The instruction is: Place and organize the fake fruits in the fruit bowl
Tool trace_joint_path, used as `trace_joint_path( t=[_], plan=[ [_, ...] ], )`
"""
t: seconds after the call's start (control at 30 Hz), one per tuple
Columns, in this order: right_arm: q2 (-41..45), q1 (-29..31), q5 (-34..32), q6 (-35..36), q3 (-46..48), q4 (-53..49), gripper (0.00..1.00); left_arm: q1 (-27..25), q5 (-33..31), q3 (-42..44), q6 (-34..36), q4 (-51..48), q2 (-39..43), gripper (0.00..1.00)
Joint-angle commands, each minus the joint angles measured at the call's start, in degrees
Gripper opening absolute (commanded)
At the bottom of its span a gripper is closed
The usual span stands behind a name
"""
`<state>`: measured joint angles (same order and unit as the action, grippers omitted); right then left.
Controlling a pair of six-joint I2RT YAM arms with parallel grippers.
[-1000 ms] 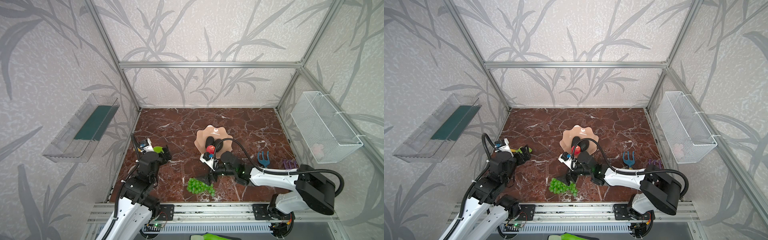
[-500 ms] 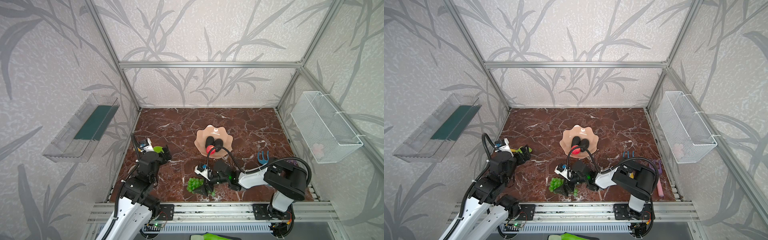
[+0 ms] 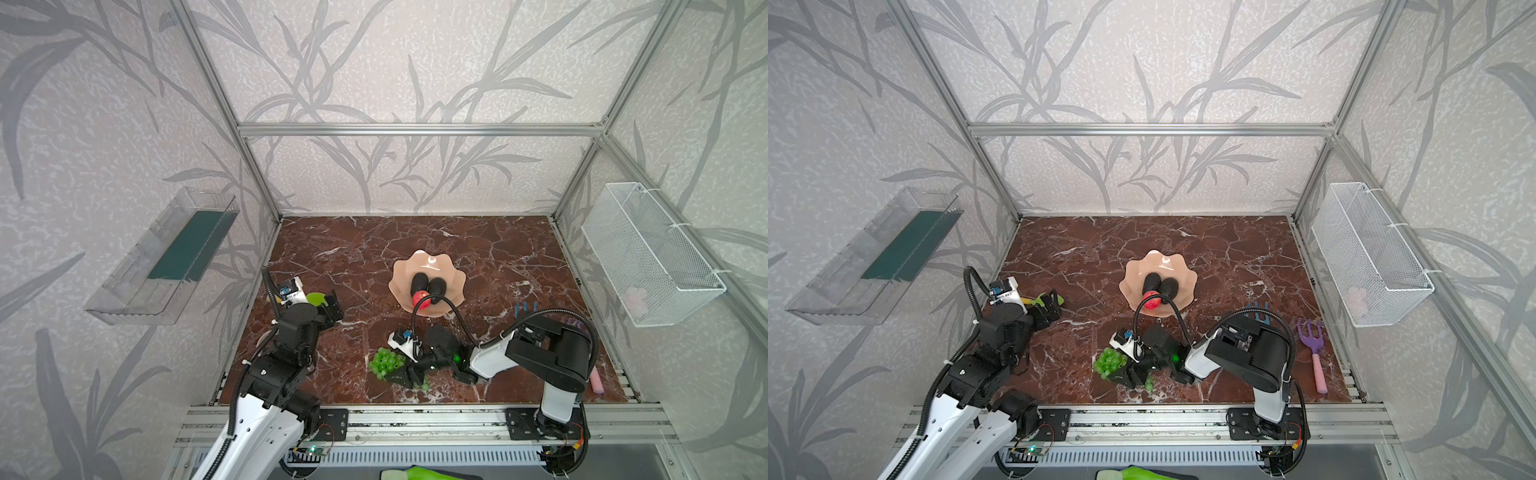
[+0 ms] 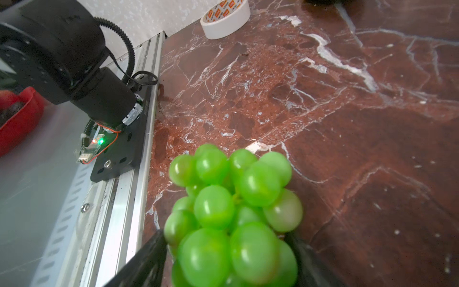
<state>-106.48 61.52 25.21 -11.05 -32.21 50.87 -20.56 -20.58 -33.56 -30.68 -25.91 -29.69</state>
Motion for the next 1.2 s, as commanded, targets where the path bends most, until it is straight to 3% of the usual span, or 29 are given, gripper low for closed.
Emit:
trace_joint_path(
  t=[0.0, 0.3, 0.73, 1.0, 1.17],
  plan=[
    [-0.4, 0.24, -1.26, -0.02, -0.31, 1.01, 0.65, 0.25, -1.31, 0.49, -1.23, -1.13, 0.25, 0.99],
    [2.39, 0.25, -2.66, 0.52, -0.38, -0.5, 0.48, 0.25, -1.31, 0.4, -1.25, -1.16, 0.39, 0.99],
    [11.44, 0.2, -6.14, 0.73, -1.26, -5.26, 0.4, 0.25, -1.35, 0.33, -1.14, -1.25, 0.56, 0.99],
    [22.27, -2.44, -9.46, 2.02, -5.68, -18.99, 0.39, 0.25, -1.31, 0.34, -1.14, -1.16, 0.68, 0.99],
    [26.73, -9.33, -10.85, 6.12, -10.27, -27.9, 0.39, 0.25, -1.31, 0.51, -1.23, -1.01, 0.81, 0.99]
  ],
)
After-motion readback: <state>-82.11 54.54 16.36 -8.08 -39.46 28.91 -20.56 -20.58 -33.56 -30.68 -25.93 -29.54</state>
